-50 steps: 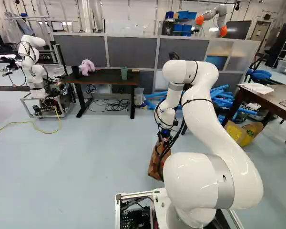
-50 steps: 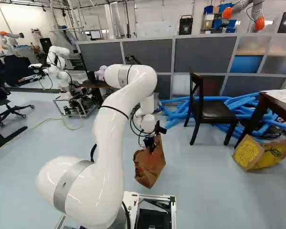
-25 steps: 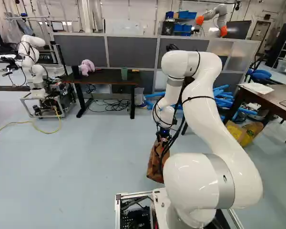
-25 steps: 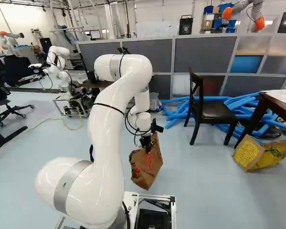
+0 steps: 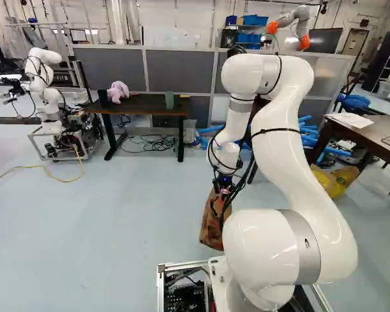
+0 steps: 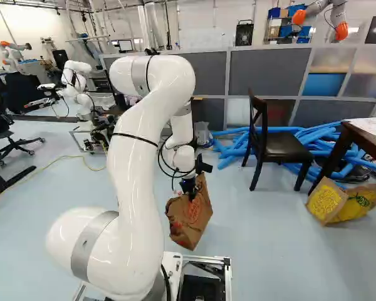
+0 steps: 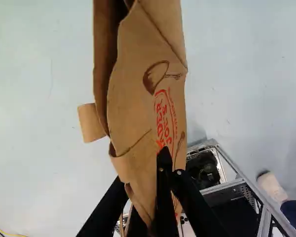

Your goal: Pick up the bag on the ground and place it on the table

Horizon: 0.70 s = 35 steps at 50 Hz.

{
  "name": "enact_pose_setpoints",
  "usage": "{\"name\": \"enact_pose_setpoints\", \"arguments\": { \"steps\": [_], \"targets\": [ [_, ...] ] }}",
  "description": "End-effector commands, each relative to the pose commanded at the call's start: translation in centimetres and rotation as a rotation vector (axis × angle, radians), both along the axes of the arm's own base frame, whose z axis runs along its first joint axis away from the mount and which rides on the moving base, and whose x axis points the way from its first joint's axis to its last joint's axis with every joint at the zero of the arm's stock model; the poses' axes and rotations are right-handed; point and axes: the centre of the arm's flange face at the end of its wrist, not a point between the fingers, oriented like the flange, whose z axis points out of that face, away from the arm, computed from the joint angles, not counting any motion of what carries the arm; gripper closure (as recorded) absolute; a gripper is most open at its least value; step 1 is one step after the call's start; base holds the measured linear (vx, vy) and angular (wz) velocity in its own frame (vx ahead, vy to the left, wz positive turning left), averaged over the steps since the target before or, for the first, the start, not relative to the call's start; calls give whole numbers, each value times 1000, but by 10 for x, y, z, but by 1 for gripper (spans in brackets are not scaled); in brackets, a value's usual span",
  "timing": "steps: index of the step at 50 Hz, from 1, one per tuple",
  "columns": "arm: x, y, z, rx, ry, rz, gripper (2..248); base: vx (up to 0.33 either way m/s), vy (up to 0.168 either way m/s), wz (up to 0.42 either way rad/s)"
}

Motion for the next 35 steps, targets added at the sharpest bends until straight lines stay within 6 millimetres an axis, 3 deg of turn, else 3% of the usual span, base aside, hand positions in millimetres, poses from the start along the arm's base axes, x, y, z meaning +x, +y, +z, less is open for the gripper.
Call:
{"name": "enact_pose_setpoints", "arguments": {
  "steps": [35],
  "targets": [
    [-31, 8, 52, -9, -62, 9, 229, 0, 0, 0]
  ]
}}
